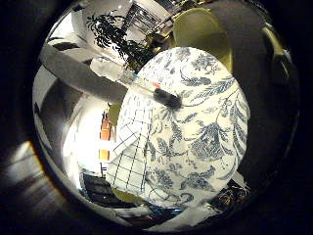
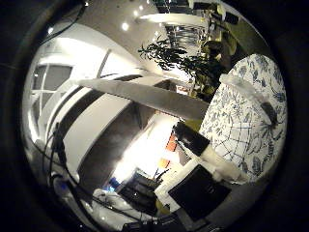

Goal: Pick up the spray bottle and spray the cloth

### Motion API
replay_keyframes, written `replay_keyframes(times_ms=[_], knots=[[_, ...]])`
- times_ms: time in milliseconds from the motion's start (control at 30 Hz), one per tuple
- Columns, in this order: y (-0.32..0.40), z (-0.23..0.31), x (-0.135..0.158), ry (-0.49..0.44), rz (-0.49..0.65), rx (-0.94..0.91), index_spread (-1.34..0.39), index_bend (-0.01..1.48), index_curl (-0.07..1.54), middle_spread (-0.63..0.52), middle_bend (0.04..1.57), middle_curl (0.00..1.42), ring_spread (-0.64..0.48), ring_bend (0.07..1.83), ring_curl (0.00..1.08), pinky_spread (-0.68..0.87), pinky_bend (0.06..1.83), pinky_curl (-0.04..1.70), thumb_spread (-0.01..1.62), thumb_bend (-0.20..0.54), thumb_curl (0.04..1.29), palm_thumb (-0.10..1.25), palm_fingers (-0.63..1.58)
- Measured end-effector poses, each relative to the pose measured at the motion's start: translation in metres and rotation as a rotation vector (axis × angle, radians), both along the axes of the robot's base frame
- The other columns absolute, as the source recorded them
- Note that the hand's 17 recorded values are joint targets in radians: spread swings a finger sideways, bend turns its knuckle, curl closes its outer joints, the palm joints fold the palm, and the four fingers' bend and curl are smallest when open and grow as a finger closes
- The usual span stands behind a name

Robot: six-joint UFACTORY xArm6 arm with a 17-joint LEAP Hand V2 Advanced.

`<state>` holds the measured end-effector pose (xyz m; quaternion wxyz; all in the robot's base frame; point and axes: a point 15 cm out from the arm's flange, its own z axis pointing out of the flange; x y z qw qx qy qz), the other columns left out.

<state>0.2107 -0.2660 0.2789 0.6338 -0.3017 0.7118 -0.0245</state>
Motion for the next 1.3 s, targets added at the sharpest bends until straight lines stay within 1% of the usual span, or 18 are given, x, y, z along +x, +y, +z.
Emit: replay_keyframes(times_ms=[267, 467, 700, 800, 967, 1300], knots=[[-0.001, -0.032, -0.001, -0.029, 0.005, 0.027, -0.13, 0.15, 0.28, 0.14, 0.37, 0.37, 0.2, 0.52, 0.28, 0.38, 0.52, 0.26, 1.06, -0.021, 0.41, 0.75, 0.17], [-0.001, -0.045, 0.0, -0.043, 0.006, 0.042, -0.13, 0.15, 0.28, 0.14, 0.37, 0.37, 0.19, 0.52, 0.28, 0.38, 0.52, 0.26, 1.06, -0.022, 0.41, 0.75, 0.17], [-0.018, -0.079, -0.004, 0.011, -0.045, 0.051, -0.13, 0.16, 0.28, 0.14, 0.37, 0.37, 0.19, 0.52, 0.28, 0.37, 0.51, 0.26, 1.06, -0.021, 0.42, 0.77, 0.17], [-0.021, -0.082, 0.007, 0.012, -0.048, 0.046, -0.13, 0.16, 0.28, 0.14, 0.37, 0.37, 0.19, 0.52, 0.28, 0.37, 0.51, 0.26, 1.06, -0.021, 0.43, 0.77, 0.17], [-0.019, -0.081, 0.031, -0.013, -0.033, 0.054, -0.13, 0.15, 0.28, 0.14, 0.37, 0.37, 0.19, 0.52, 0.28, 0.37, 0.51, 0.27, 1.06, -0.021, 0.43, 0.77, 0.17], [-0.014, -0.094, 0.074, 0.015, -0.009, 0.052, -0.12, 0.15, 0.28, 0.13, 0.39, 0.38, 0.19, 0.52, 0.29, 0.37, 0.5, 0.27, 1.06, -0.022, 0.43, 0.77, 0.17]])
